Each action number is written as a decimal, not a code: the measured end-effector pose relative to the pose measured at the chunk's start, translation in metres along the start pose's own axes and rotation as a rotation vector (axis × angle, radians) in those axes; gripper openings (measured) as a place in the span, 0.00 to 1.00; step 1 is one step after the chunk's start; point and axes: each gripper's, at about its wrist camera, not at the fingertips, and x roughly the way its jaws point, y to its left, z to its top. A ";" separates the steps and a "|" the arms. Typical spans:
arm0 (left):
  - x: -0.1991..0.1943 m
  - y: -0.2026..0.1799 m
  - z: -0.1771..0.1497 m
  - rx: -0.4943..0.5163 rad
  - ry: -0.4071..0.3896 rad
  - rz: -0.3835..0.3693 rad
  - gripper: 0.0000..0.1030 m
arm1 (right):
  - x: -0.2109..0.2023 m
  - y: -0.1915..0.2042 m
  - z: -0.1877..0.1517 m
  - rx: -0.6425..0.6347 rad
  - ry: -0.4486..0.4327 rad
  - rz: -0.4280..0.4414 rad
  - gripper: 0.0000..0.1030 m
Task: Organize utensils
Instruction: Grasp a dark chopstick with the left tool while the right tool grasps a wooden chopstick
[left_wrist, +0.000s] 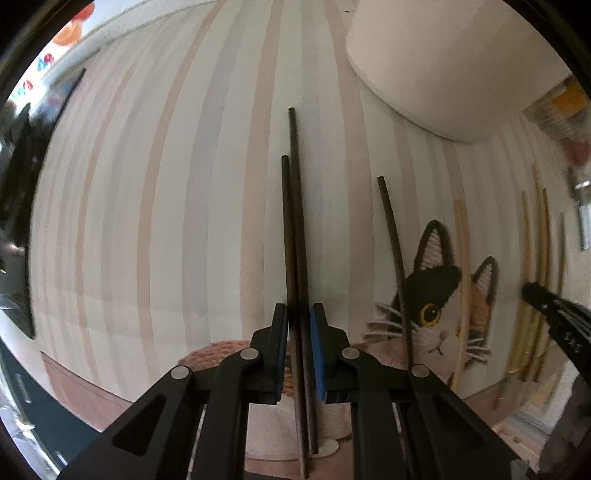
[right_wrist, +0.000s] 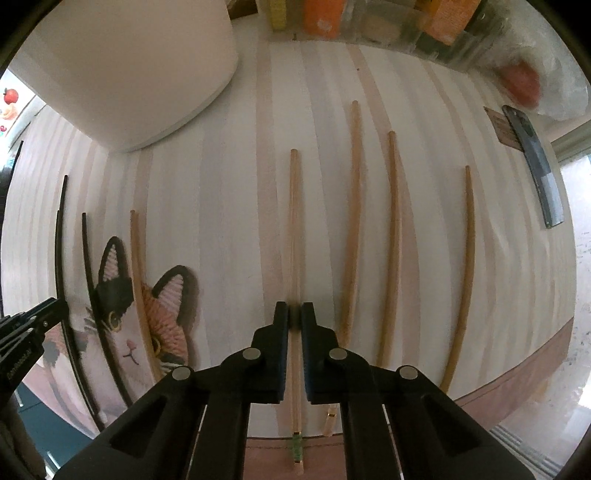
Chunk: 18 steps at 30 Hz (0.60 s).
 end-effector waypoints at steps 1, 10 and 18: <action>-0.001 0.007 0.002 -0.025 0.005 -0.041 0.10 | 0.002 -0.003 0.000 0.004 0.005 0.010 0.07; 0.002 0.062 0.008 -0.107 0.009 -0.111 0.11 | 0.002 -0.006 0.011 0.025 0.038 0.048 0.07; 0.002 0.032 0.020 0.006 -0.004 -0.013 0.10 | 0.002 0.003 0.018 0.006 0.039 0.018 0.07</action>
